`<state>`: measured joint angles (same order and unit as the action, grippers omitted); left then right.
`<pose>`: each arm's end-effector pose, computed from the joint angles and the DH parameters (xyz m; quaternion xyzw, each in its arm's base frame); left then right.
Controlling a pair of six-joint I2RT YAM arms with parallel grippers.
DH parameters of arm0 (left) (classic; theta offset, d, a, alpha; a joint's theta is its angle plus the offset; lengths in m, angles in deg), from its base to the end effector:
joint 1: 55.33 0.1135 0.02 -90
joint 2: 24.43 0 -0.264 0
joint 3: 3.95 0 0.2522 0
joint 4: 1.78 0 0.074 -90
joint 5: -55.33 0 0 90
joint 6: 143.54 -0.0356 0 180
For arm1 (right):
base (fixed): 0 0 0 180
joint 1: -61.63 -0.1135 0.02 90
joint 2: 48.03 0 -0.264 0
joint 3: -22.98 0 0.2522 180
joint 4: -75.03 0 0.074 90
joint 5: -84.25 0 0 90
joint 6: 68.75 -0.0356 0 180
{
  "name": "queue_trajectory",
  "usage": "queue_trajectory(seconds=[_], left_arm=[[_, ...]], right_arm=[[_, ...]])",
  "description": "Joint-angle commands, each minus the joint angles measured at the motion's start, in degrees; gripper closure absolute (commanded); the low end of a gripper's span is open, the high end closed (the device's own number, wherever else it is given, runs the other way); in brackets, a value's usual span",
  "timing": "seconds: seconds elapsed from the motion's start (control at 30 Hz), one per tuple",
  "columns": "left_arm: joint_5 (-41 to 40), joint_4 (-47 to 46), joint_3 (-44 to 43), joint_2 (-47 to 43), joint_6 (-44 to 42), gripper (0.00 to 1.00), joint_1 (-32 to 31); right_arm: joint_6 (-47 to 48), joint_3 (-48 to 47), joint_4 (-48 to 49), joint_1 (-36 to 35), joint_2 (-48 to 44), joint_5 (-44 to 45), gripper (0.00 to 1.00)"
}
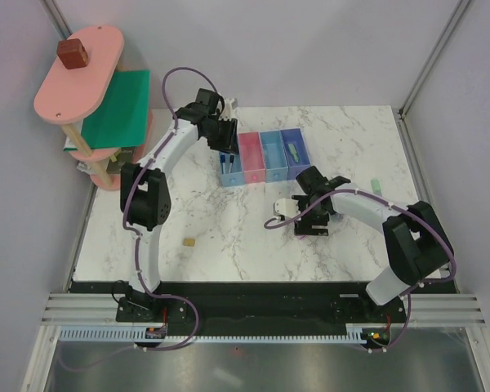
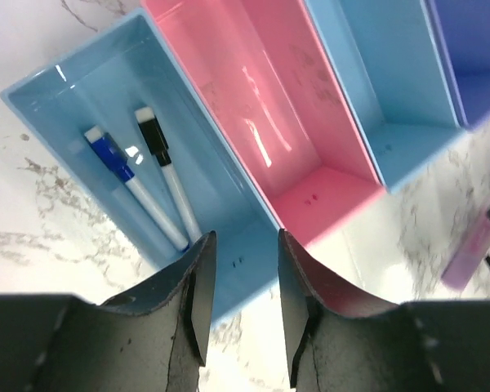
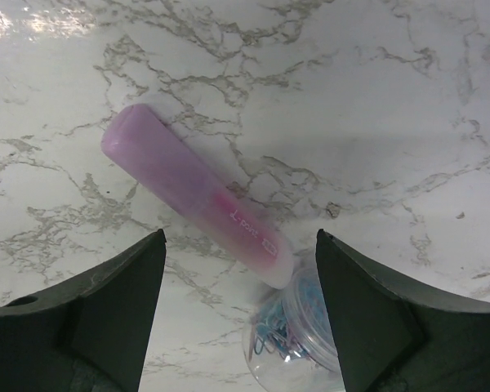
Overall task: Sort the stationery into containers
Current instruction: Place the pen in the storage box, then pick up the stationery from the center of the board, then place the stationery in the storage box.
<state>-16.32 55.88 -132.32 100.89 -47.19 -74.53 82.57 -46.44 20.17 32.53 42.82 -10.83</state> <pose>0.4561 -0.1707 0.2545 0.1534 0.9292 -0.2145 0.2590 0.2472 0.1412 0.1790 -0.7077 0.6950 0.0092 0.1268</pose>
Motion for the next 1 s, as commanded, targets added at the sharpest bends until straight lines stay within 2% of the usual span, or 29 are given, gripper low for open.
queue_trajectory(seconds=[0.0, 0.13, 0.23, 0.27, 0.37, 0.67, 0.97], left_arm=[[3.3, 4.8, 2.8, -10.1, -10.7, 0.57, 0.0], [1.3, 7.1, 10.2, -15.7, -18.8, 0.53, 0.0], [-1.2, 7.6, 16.3, -20.4, -24.0, 0.47, 0.0], [-1.9, 7.6, 17.8, -21.4, -25.0, 0.45, 0.0], [-4.4, 8.0, 22.9, -25.1, -29.8, 0.41, 0.0], [-12.0, 7.9, 35.8, -33.0, -43.0, 0.38, 0.0], [-13.2, 5.1, 46.6, -37.6, -55.3, 0.38, -0.8]], right_arm=[[0.2, 1.8, 2.9, -0.5, 2.1, -0.4, 0.19], [-1.5, 2.0, 5.1, -0.3, 4.5, 0.1, 0.25], [-3.0, 1.3, 5.6, -0.4, 4.6, -0.3, 0.46], [-3.5, 1.2, 5.5, -0.3, 4.4, -0.5, 0.6], [-5.4, 0.1, 5.2, -0.5, 3.3, -0.4, 0.84], [-15.3, -9.6, 2.3, -0.5, -2.1, 0.3, 0.91], [-34.0, -29.3, 4.7, 0.5, 3.8, -0.9, 0.89]])
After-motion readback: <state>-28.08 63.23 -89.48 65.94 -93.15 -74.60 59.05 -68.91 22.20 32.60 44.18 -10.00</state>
